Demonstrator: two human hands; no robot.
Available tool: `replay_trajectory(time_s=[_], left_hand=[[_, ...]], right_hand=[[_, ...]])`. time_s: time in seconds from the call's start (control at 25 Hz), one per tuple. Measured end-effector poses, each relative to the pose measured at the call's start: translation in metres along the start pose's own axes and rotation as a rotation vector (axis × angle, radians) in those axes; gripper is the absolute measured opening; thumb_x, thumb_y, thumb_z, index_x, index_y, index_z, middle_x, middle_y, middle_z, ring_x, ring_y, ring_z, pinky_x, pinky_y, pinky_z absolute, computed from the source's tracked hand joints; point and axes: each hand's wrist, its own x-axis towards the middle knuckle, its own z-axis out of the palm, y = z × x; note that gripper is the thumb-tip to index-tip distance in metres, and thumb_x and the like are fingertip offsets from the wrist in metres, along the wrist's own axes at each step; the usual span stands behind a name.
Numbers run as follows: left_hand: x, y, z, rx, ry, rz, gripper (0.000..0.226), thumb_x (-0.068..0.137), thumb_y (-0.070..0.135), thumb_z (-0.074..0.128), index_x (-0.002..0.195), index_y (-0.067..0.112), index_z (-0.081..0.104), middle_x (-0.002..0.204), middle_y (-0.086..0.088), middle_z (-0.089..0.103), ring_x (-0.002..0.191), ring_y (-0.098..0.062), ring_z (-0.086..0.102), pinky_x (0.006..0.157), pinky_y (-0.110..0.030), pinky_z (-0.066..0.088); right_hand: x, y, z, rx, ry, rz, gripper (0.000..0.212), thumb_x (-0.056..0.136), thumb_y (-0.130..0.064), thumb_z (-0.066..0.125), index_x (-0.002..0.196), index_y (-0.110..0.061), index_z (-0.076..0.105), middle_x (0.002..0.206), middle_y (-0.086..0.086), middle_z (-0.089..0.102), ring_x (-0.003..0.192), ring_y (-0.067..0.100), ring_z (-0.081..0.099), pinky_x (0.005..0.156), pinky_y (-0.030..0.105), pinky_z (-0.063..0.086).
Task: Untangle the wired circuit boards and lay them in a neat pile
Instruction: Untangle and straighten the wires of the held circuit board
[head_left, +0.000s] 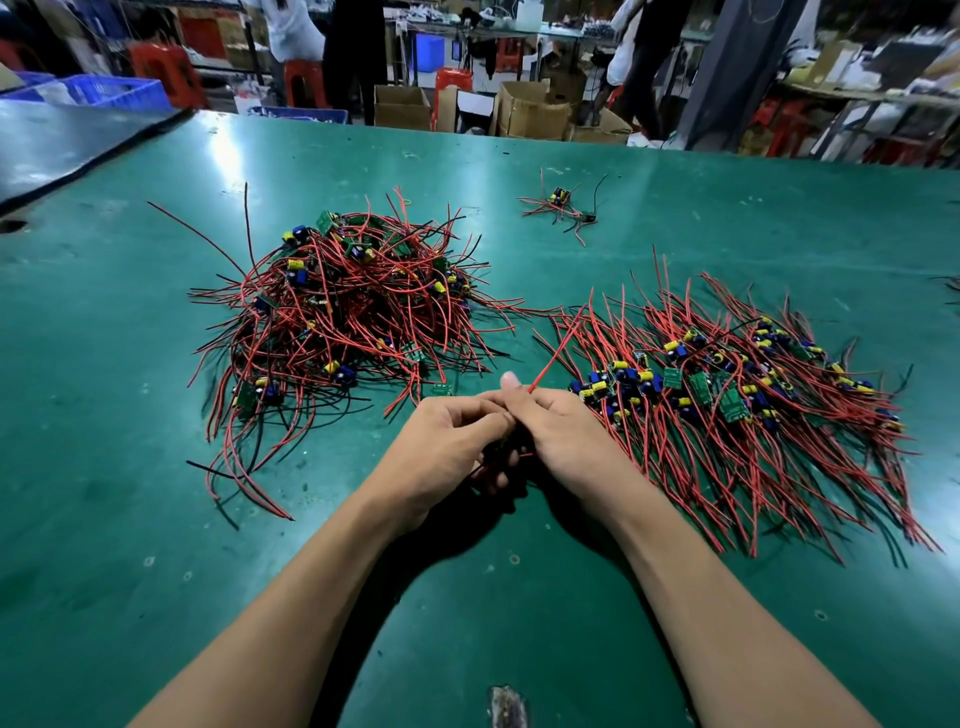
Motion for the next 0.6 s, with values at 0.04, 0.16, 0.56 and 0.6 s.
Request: replay_trajectory(time_s=[0.04,0.16,0.56,0.6], left_hand=[[0.000,0.001,0.000,-0.007,-0.005,-0.005,0.022,0.095,0.010,0.059,0.078,0.005,0.072,0.064,-0.012,0.065,0.045,-0.021,0.056,0.048,-0.027,0.048],[-0.003,0.003,-0.001,-0.042,-0.037,-0.008,0.028,0.094,0.009,0.060,0.070,0.012,0.073,0.060,-0.010,0.064,0.042,-0.019,0.055,0.044,-0.023,0.047],[-0.003,0.009,-0.003,-0.030,-0.082,-0.050,0.025,0.092,0.011,0.063,0.068,0.012,0.072,0.060,-0.011,0.064,0.041,-0.016,0.054,0.041,-0.020,0.044],[-0.004,0.009,-0.003,-0.020,-0.089,-0.053,0.025,0.092,0.011,0.063,0.068,0.012,0.071,0.060,-0.011,0.064,0.042,-0.016,0.054,0.041,-0.020,0.043]], right_hand=[[0.001,0.000,-0.001,0.004,0.001,0.007,0.047,0.102,-0.050,0.049,0.100,-0.013,0.078,0.061,0.014,0.064,0.047,0.022,0.061,0.047,0.024,0.048],[0.006,0.000,-0.005,0.060,0.108,0.023,0.048,0.101,-0.052,0.049,0.088,-0.018,0.080,0.053,0.003,0.055,0.039,0.011,0.051,0.040,0.017,0.039],[0.017,-0.001,-0.019,0.233,0.328,-0.085,0.040,0.101,-0.040,0.055,0.081,-0.014,0.078,0.082,-0.003,0.060,0.040,0.003,0.032,0.034,0.016,0.023],[0.018,-0.002,-0.022,0.249,0.344,-0.090,0.040,0.101,-0.039,0.055,0.081,-0.013,0.078,0.083,-0.001,0.059,0.039,0.003,0.032,0.033,0.016,0.022]])
